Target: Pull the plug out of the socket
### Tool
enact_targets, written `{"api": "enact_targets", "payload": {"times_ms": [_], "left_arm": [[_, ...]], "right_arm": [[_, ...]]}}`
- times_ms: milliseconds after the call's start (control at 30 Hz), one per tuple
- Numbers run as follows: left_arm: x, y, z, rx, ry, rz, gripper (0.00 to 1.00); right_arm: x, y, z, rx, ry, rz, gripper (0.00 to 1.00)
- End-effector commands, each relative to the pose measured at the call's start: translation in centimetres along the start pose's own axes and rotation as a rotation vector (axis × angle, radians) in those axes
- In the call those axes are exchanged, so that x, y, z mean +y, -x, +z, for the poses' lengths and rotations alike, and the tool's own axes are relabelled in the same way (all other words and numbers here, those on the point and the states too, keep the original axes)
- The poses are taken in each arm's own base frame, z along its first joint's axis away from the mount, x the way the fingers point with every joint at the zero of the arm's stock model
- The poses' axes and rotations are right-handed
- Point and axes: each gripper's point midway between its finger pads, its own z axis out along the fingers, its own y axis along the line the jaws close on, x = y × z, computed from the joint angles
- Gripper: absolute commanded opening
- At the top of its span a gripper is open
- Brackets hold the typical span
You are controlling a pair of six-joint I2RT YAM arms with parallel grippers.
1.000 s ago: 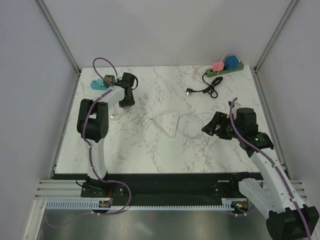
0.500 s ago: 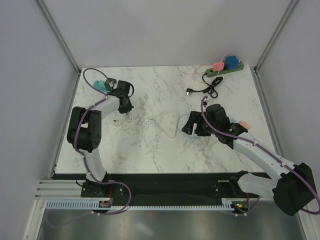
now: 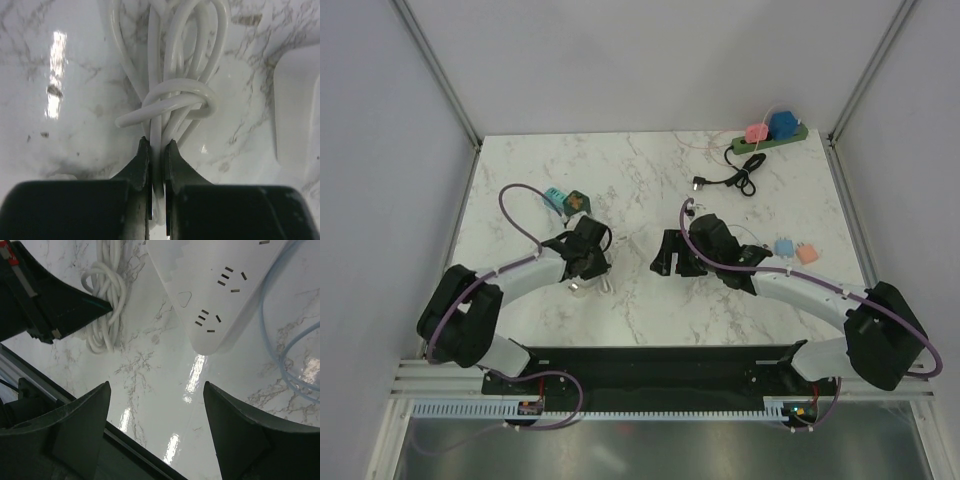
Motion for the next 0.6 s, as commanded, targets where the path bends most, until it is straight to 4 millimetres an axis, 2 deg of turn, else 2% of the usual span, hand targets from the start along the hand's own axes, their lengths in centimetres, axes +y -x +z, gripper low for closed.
{"api": "enact_targets", "payload": {"times_ms": [0,33,100,133,200,267,300,333,367,467,500,567], "left_arm": [[3.8,-8.7,-3.1,0.271,0.072,-0.082,0.06],[4.0,-8.8,-3.4,0.267,0.063,-0.088,0.08],[3.9,-8.8,-4.3,0.263,0.03,-0.098,0.48],[3.5,-8.6,-4.9,0.259,0.001,-0.088,0.63],[3.3,-8.4,-6.0,0.277,-0.01,-0.058,0.86],[3.0,-7.6,-7.0,0.26,-0.021,-0.035,0.93],[2.3,-6.5,-7.6,0.233,-0.038,-0.027,0.94],[2.7,-6.2,-8.2,0.227,-0.024,-0.007,0.94],[2.1,-4.3,-9.1,0.164,-0.037,-0.007,0.94],[2.1,-1.3,-10.5,0.074,-0.056,-0.019,0.94],[2.2,1.0,-11.1,0.02,-0.07,-0.068,0.95],[1.9,3.8,-11.6,-0.044,-0.105,-0.1,0.95]], "right_arm": [[2.3,2.4,0.2,-0.079,0.042,-0.006,0.83],[2.2,2.4,0.2,-0.079,0.037,-0.003,0.83],[2.2,2.5,0.3,-0.082,0.033,-0.001,0.83],[2.2,2.5,0.4,-0.084,0.034,0.002,0.83],[2.4,2.3,0.9,-0.076,0.038,0.006,0.83],[2.8,2.2,1.6,-0.067,0.043,0.004,0.83],[3.2,2.0,1.8,-0.063,0.047,0.0,0.83],[3.6,2.2,2.0,-0.068,0.051,-0.004,0.83],[3.6,1.9,2.5,-0.059,0.041,-0.01,0.83],[4.4,1.5,3.3,-0.048,0.035,-0.036,0.84],[4.6,1.2,3.5,-0.04,0.037,-0.044,0.84],[4.4,1.3,3.9,-0.046,0.017,-0.048,0.84]]}}
